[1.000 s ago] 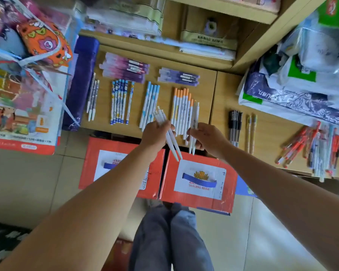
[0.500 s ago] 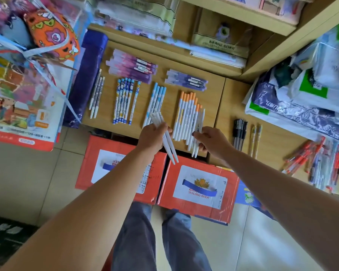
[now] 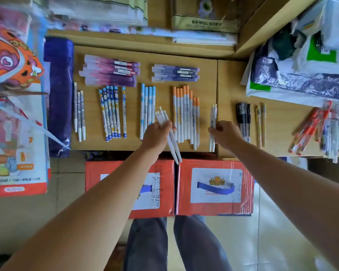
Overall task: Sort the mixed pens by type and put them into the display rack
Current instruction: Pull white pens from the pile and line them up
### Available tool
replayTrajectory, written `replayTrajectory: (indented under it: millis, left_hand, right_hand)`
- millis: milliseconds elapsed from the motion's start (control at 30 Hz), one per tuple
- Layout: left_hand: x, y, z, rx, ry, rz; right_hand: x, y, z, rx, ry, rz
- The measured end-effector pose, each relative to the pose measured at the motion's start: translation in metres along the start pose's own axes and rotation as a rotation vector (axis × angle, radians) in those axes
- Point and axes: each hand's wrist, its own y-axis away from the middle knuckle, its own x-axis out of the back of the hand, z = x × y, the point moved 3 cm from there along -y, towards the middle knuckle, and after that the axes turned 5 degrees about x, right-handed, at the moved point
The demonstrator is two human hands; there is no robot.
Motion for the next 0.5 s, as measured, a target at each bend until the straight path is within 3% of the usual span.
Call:
replayTrajectory:
  millis: [500]
  left_hand:
    - [-0.015,-0.03,0.014,-0.04,-0.077,-0.084]
  right_hand:
    - [-0.003,-0.036,-0.003,0.07,0.052,0.103]
